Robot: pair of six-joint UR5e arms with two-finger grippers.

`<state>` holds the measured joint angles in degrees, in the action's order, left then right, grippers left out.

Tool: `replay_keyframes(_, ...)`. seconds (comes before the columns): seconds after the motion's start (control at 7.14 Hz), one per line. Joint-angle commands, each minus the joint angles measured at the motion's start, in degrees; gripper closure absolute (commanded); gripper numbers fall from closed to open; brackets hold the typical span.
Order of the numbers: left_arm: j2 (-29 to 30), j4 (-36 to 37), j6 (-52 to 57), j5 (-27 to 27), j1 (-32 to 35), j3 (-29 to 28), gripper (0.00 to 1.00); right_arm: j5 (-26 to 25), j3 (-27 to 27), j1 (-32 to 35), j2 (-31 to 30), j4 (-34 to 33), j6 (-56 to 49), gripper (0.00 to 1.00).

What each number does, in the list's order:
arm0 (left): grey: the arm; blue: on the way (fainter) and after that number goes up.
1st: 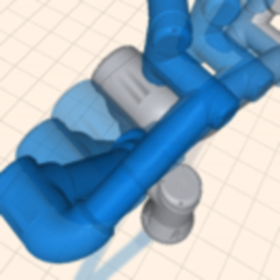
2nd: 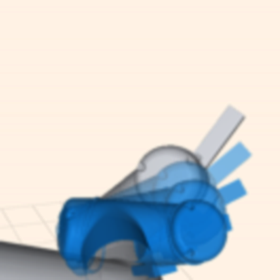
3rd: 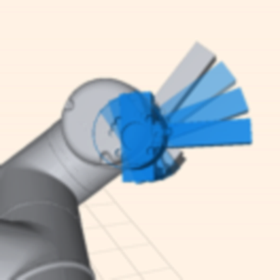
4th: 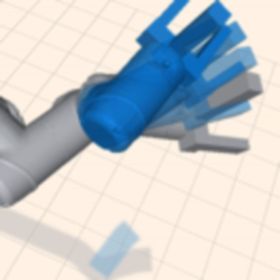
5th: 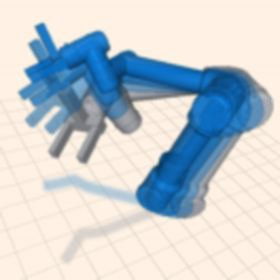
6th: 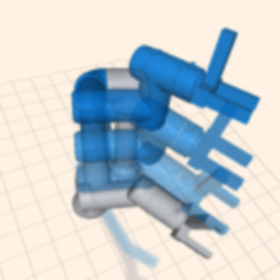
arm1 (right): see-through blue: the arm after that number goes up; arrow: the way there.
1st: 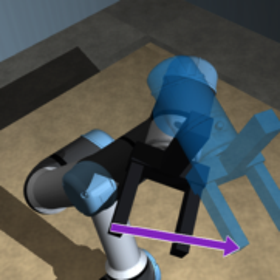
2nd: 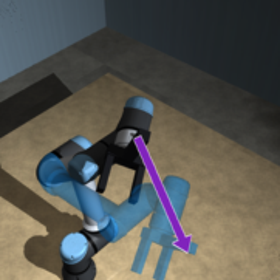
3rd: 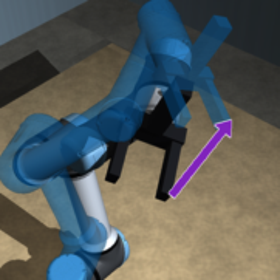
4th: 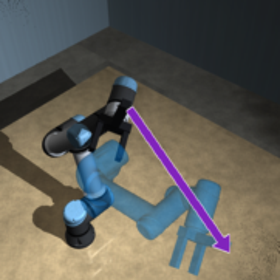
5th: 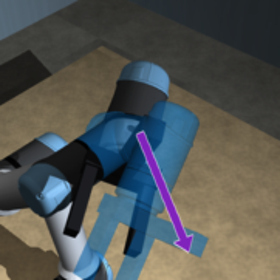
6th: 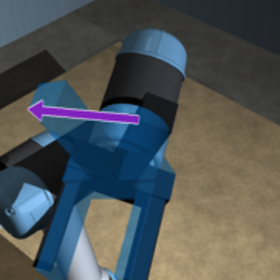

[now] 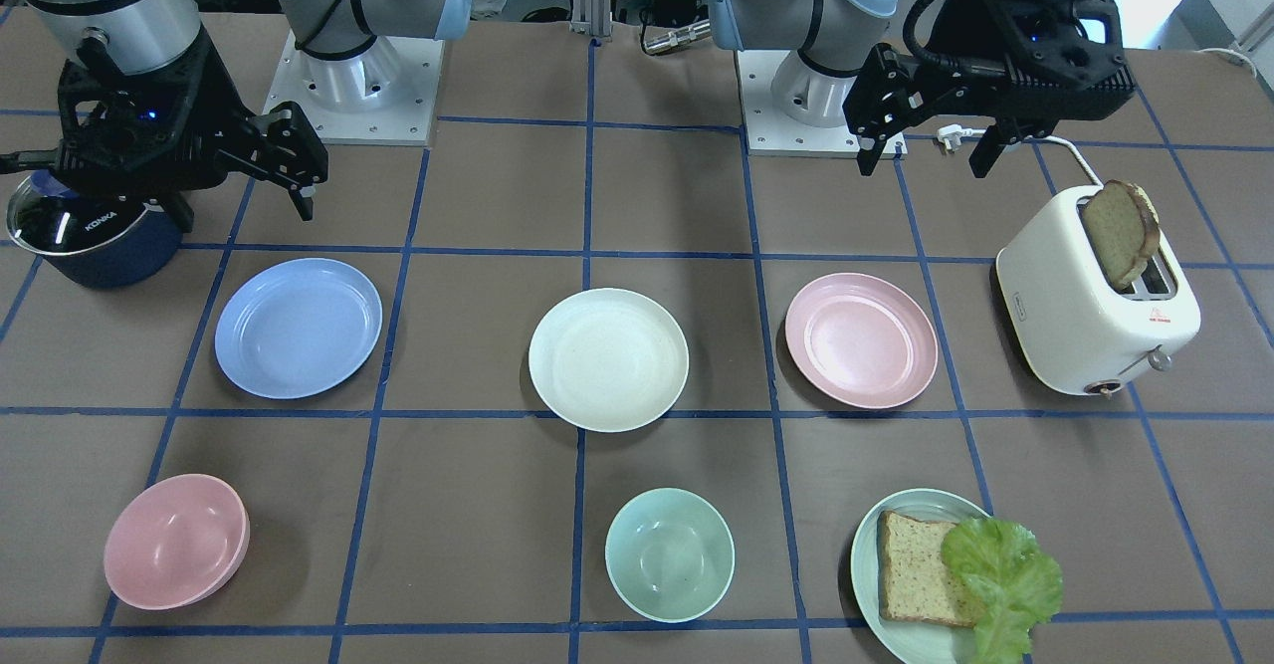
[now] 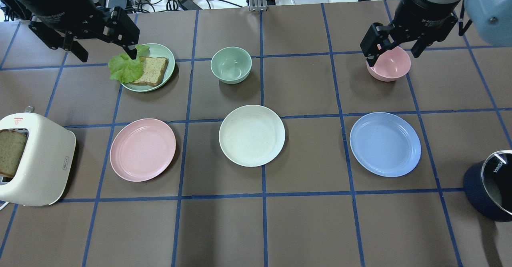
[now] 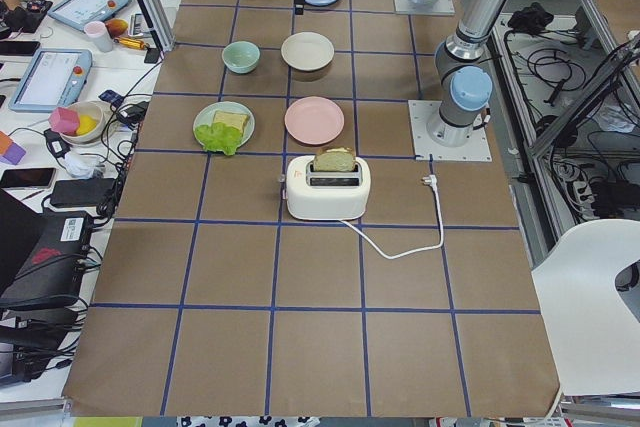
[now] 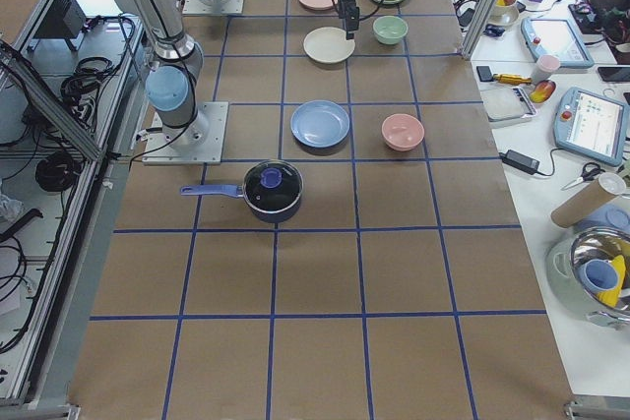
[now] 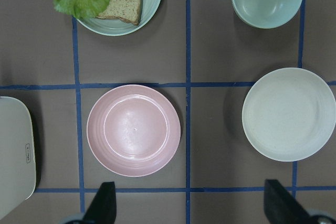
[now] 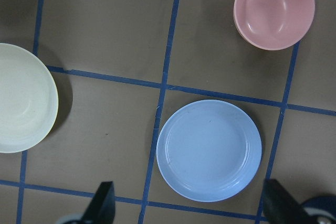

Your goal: Stack three plates with pink and blue

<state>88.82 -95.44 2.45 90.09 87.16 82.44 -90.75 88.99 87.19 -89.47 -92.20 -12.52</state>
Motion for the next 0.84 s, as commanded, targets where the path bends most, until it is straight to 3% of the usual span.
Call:
replay_keyframes(0.0,-0.1,0.0,0.0,0.0,-0.1,0.0,0.00,1.2,-0.1,0.7,0.0,-0.1,1.7,0.00)
replay_keyframes(0.7,-0.2,-1.2,0.0,0.0,0.0,0.0,0.00,2.6,-0.2,1.0,-1.3,0.3,3.3,0.00)
